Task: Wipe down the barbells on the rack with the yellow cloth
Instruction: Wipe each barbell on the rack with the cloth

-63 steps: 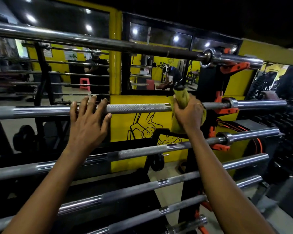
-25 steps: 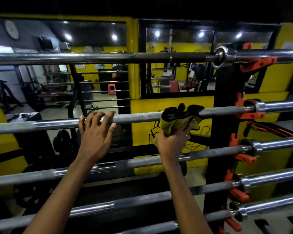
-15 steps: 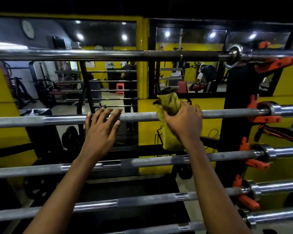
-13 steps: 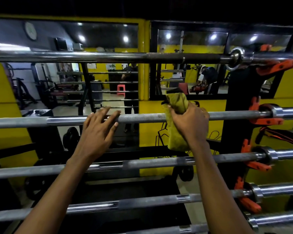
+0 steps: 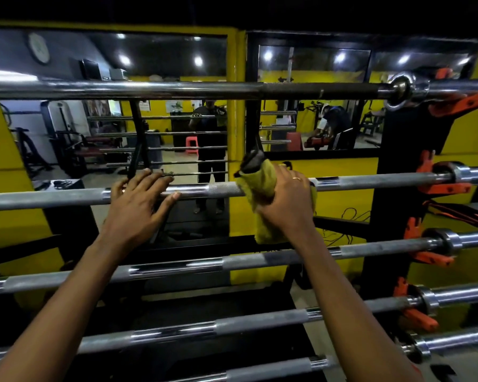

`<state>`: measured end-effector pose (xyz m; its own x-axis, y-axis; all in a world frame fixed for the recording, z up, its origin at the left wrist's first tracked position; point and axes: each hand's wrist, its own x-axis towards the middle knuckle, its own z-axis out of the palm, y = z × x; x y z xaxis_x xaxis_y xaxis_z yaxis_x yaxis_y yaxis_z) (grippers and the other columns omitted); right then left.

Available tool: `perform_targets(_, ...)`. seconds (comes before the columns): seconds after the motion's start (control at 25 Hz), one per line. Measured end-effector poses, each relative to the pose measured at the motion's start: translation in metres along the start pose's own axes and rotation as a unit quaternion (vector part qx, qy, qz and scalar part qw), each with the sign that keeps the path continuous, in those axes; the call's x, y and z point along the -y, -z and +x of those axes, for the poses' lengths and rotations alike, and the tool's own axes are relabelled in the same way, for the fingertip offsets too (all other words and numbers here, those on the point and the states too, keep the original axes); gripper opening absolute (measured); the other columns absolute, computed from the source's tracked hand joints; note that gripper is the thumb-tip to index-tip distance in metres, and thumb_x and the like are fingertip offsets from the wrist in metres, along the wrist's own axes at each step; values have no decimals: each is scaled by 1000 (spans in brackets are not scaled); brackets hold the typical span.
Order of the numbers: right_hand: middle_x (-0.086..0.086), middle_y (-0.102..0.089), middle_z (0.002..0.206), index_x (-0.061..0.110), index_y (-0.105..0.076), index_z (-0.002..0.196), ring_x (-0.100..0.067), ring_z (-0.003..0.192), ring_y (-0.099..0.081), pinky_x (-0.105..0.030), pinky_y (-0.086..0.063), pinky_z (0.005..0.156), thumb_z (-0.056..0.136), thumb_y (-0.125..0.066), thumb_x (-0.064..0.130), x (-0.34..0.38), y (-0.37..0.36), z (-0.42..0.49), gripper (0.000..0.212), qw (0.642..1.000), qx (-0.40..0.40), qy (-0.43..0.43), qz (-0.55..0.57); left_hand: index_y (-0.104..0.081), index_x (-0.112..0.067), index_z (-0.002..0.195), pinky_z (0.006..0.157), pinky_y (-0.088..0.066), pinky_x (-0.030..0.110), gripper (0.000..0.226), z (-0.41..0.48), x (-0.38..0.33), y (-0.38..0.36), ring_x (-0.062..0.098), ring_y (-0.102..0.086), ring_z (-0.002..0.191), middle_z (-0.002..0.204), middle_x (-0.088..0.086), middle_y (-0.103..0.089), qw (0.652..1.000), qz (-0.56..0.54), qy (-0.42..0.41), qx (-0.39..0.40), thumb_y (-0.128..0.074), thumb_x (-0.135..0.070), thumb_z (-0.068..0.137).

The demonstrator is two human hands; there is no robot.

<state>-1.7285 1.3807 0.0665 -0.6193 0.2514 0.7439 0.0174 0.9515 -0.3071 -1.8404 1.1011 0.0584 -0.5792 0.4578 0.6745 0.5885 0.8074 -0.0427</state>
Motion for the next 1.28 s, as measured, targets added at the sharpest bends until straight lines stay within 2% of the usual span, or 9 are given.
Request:
perform_targets(0.24, -14, -62, 130, 6, -56, 132, -32, 128, -50, -48, -25, 119, 84, -60, 54, -18, -7, 6, 68, 963, -177, -205, 9, -45, -33, 139, 106, -28, 54, 67, -10, 58, 22, 23, -40, 136, 147, -1, -46, 999, 33, -8, 31, -15, -70, 92)
perform_targets(0.44, -15, -54, 141, 3, -48, 140, -27, 137, -43, -43, -13, 124, 76, -55, 55, -17, -38, -19, 83, 973, -199, -100, 58, -49, -32, 136, 100, -30, 50, 59, -14, 54, 16, 24, -44, 132, 139, -2, -54, 999, 33, -20, -10, -22, -64, 94)
perform_targets(0.56, -6, -34, 160, 12, -37, 153, -14, 150, -22, -41, -15, 124, 86, -47, 67, -30, -41, -21, 87, 939, -255, -203, 111, -50, -30, 134, 99, -31, 52, 57, -15, 59, 14, 27, -45, 130, 131, -1, -59, 1000, 19, -16, -16, -24, -63, 94)
perform_targets(0.64, -5, -20, 166, 17, -23, 158, -18, 153, -16, -40, -20, 124, 86, -46, 75, -19, -46, -14, 96, 889, -267, -313, 201, -50, -30, 132, 98, -31, 53, 56, -15, 58, 10, 28, -46, 128, 124, 1, -61, 999, 22, -12, -21, -24, -63, 95)
perform_targets(0.68, -7, -26, 163, 16, -25, 157, -20, 149, -27, -39, -27, 121, 85, -54, 71, -11, -48, -8, 95, 849, -277, -350, 282, -50, -30, 132, 98, -31, 53, 55, -15, 57, 9, 28, -47, 126, 120, 2, -61, 999, 23, -9, -23, -24, -63, 95)
perform_targets(0.8, -11, -63, 133, 13, -53, 134, -29, 111, -65, -44, -55, 93, 88, -72, 42, 14, -47, 8, 57, 636, -333, -403, 568, -52, -29, 131, 98, -30, 53, 55, -17, 55, 9, 29, -50, 116, 113, 5, -60, 999, 16, 2, -30, -26, -62, 95)
perform_targets(0.88, -14, -68, 125, 13, -61, 127, -30, 97, -71, -45, -60, 81, 90, -71, 42, 28, -47, 6, 48, 595, -318, -415, 611, -52, -29, 130, 99, -29, 52, 55, -18, 55, 8, 29, -51, 112, 111, 6, -60, 999, 8, 3, -41, -27, -62, 94)
perform_targets(1.04, -9, -72, 117, 18, -64, 124, -30, 102, -71, -49, -58, 90, 88, -67, 55, 52, -46, -10, 53, 622, -209, -442, 612, -54, -28, 126, 99, -28, 50, 54, -18, 55, 8, 29, -52, 108, 110, 4, -60, 999, -1, 5, -45, -27, -61, 94)
perform_targets(1.28, -3, -73, 108, 27, -65, 120, -28, 100, -68, -50, -55, 94, 76, -73, 66, 70, -11, -38, 59, 856, 42, -379, 348, -47, -26, 134, 105, -24, 48, 56, -21, 61, 18, 24, -49, 119, 124, 1, -59, 1000, -16, 2, -18, -19, -58, 97)
